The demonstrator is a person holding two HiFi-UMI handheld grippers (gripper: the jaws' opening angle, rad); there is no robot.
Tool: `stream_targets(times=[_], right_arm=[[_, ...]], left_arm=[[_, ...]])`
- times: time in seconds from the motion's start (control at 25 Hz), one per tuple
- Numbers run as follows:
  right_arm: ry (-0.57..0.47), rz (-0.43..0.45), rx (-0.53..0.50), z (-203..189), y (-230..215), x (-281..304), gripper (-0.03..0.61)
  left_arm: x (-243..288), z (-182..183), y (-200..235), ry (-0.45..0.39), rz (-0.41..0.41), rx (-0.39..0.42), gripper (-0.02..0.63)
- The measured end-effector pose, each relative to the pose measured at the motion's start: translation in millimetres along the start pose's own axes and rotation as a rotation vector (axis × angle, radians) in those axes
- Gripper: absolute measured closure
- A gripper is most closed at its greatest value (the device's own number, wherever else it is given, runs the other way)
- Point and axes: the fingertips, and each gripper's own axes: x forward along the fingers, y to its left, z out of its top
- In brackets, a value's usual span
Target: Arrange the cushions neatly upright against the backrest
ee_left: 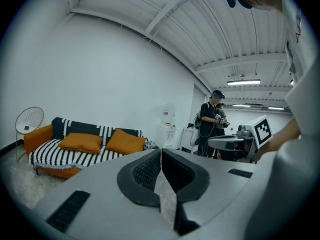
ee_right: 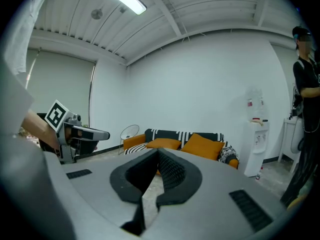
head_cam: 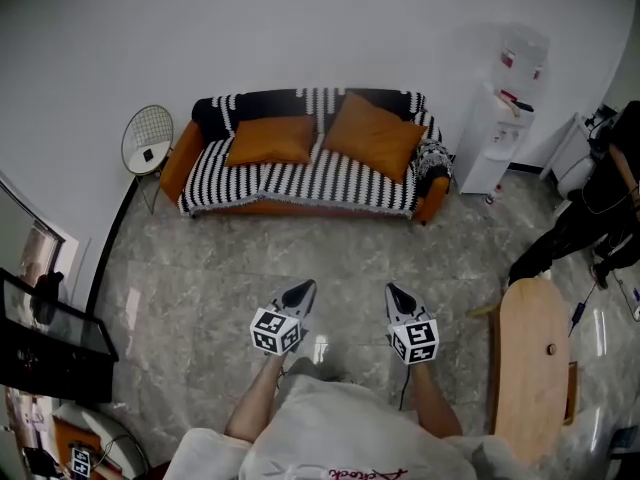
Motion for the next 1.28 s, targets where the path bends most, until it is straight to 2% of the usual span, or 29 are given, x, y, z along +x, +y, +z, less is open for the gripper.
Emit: stream_targets(times=[0.4,0.72,0.96,1.28], right_arm=[[-0.008,0.005,0.0,2.5,-27.5,14.9,0.55],[0.002,0.02,-0.017,-4.7,-38.0,51.3,0.549],[0.02,0.008,-0.026,-0.9,-67.2,103.5,0.549],[0.035,-0.008,-0.032,29.9,-111.2,203.0,0.549]], left_arm=[[29.4,7.7,6.8,-0.004,0.016,-0.005,0.581],[56.3,-11.5,29.1,0.02,0.023,-0.027,0.58],[105.2,-4.9,67.0,0.015,0.005,-0.042,0.58],[182.9,37.1,143.5,0.019,-0.023,-0.04,0.58]])
